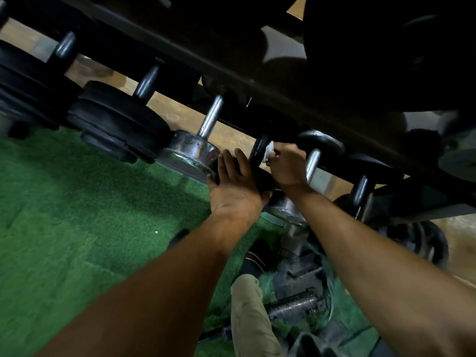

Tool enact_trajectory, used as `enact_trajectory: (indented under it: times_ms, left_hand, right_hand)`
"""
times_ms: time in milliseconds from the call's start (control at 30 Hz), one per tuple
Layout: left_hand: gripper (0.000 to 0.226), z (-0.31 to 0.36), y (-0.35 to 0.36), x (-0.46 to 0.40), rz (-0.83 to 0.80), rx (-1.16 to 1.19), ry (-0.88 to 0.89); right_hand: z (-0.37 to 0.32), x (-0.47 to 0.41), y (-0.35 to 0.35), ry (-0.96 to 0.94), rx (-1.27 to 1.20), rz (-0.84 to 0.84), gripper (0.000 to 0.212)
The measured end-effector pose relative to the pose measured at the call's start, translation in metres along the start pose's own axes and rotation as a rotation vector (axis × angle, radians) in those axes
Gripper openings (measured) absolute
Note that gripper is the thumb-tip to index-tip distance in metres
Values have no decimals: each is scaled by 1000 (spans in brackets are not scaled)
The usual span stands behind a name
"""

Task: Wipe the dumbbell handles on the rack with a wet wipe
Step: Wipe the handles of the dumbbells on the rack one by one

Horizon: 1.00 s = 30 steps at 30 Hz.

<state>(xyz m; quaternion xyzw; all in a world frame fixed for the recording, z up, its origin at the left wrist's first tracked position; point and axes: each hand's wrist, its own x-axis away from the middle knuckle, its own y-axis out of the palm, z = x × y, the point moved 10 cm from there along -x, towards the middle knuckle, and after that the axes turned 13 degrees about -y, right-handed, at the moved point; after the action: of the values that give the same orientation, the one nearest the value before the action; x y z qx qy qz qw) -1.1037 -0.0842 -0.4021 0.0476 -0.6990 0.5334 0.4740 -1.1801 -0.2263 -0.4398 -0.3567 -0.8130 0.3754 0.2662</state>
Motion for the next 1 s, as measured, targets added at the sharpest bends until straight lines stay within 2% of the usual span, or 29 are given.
enact_trajectory:
  times_ms: [100,200,300,367,467,567,667,733,800,1000]
  left_hand:
    - [117,0,0,0,12,9,16]
    - [117,1,0,-1,20,16,22]
    - [117,1,-2,0,18,20,21]
    - [117,1,-2,0,15,13,21]
    - [117,1,-1,0,20,7,25]
    - [117,1,-1,0,26,19,27]
    - [117,1,-1,2,36,20,30]
    - [118,1,-1,1,41,14,30]
    - [118,1,-1,0,35,11,28]
    - [117,0,1,0,26,2,31]
  right_hand:
    - [11,-5,-9,210,-221,99,26]
    - [17,-23,-19,375,-290,191,29]
    - [22,-21,-7,492,-315,135,25]
    - [25,-5,6,548,-388,51,30]
    - [19,17,23,523,-503,-172,39]
    - [7,27,28,433,-577,-360,29]
    - [4,28,23,321,-452,-506,22]
    - [8,23,24,284,-387,-527,23]
    - [11,23,33,321,-429,-550,22]
    - [20,27,58,484,-774,-454,27]
